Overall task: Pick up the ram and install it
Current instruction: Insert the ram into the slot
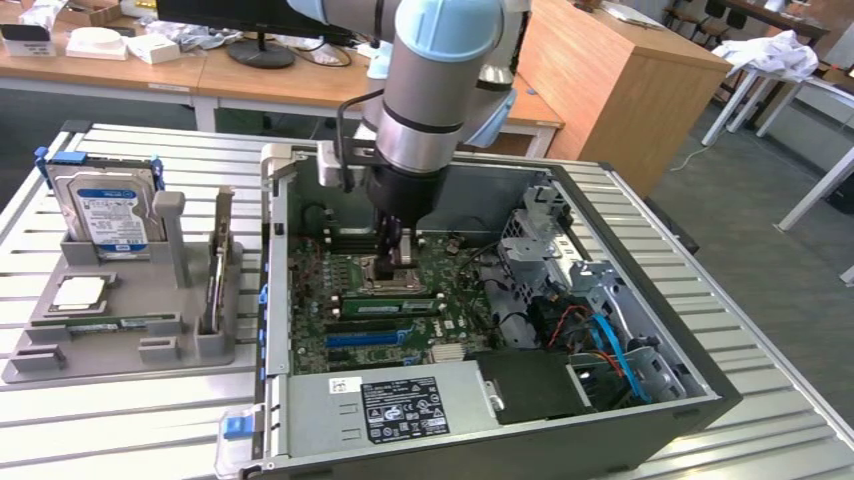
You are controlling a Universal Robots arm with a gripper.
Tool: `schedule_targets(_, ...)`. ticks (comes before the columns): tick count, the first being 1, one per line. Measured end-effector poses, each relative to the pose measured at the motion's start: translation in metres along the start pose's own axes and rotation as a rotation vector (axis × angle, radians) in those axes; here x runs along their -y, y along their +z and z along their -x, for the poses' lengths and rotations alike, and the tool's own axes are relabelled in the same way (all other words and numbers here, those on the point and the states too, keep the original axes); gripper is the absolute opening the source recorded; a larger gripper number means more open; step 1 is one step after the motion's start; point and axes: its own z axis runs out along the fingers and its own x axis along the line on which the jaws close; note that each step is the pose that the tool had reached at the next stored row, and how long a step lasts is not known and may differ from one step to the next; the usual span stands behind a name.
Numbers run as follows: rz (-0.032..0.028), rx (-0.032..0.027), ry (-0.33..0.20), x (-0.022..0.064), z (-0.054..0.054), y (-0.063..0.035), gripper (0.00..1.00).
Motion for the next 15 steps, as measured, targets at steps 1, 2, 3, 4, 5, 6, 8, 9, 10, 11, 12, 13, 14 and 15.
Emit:
schedule_targets(1,-0.0001,0.0000,0.000,-0.0016,0.0000,0.0000,0.10)
schedule_targets(2,-0.0003,0.0000,0.000,-0.0031,0.0000,0.0000,0.10)
schedule_targets(3,-0.0004,0.0000,0.000,-0.0041,0.0000,0.0001,0.10)
schedule_targets(4,-0.0005,0.0001,0.000,-0.0047,0.0001,0.0001,0.10)
schedule_targets(5,-0.0004,0.0000,0.000,-0.0055,0.0000,0.0001,0.10)
schedule_targets(6,-0.0004,0.0000,0.000,-0.0063,0.0000,0.0001,0.10)
schedule_targets(8,-0.0004,0.0000,0.000,-0.0065,0.0000,0.0001,0.10)
schedule_targets(9,-0.0003,0.0000,0.000,-0.0065,0.0000,0.0001,0.10)
schedule_targets(10,-0.0003,0.0000,0.000,-0.0065,0.0000,0.0001,0.10)
schedule_targets(11,-0.0004,0.0001,0.000,-0.0065,0.0000,0.0001,0.10)
schedule_targets(12,-0.0003,-0.0001,0.000,-0.0066,-0.0001,0.0002,0.10)
schedule_targets(13,-0.0003,0.0000,0.000,-0.0066,-0.0001,0.0005,0.10)
schedule_targets(14,-0.0004,0.0001,0.000,-0.0066,-0.0001,0.0011,0.10)
schedule_targets(15,-0.0003,0.0000,0.000,-0.0065,-0.0001,0.0014,0.10)
